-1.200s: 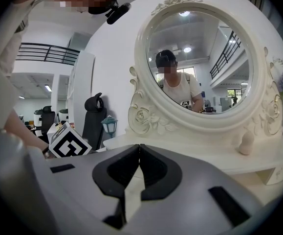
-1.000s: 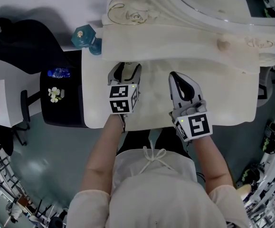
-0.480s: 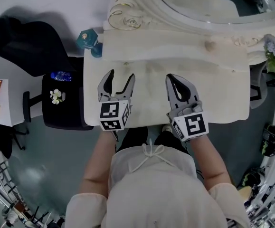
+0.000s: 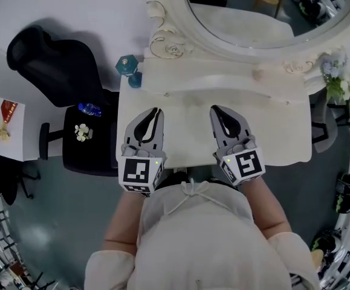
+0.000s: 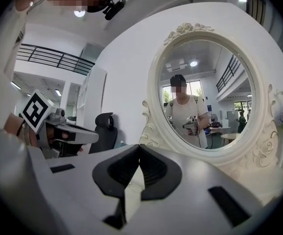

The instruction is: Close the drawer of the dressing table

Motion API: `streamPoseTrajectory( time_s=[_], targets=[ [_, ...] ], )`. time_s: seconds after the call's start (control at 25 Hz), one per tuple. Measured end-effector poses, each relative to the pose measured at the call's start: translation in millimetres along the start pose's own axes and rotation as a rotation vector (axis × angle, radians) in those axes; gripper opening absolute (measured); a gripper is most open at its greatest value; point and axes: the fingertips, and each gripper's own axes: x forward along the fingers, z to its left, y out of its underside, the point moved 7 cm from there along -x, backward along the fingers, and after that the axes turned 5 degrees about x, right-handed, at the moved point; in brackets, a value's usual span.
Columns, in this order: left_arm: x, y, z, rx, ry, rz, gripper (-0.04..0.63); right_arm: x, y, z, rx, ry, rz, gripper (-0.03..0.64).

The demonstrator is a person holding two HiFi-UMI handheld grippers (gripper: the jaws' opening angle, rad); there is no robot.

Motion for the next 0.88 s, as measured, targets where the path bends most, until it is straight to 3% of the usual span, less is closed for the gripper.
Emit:
streamPoseTrajectory(
  time_s=[0.24, 0.36, 0.48, 0.64, 0.88],
  targets=[
    [-22, -38, -7, 0.057, 0.105, -0.067, 0.018, -14, -21, 5, -0.028, -0.015, -0.046, 0.006],
    [-33, -50, -8, 0.089, 0.115, -0.059, 0.017, -17, -28, 7, -0.065, -0.015, -0.062, 0.006],
    [-35, -59, -7, 0.120, 0.137, -0.128, 0.017, -21, -34, 7, -0.058, -0.019, -0.071, 0.003],
    [-35, -65, -10, 0.102, 0.178, -0.151, 0.018, -25, -38, 5, -0.027, -0.026, -0.074, 0.003],
    [-35, -66, -9, 0.082, 0.176, -0.158, 0.018, -29, -41, 7, -0.027, -0.041, -0.075, 0.003]
  ],
)
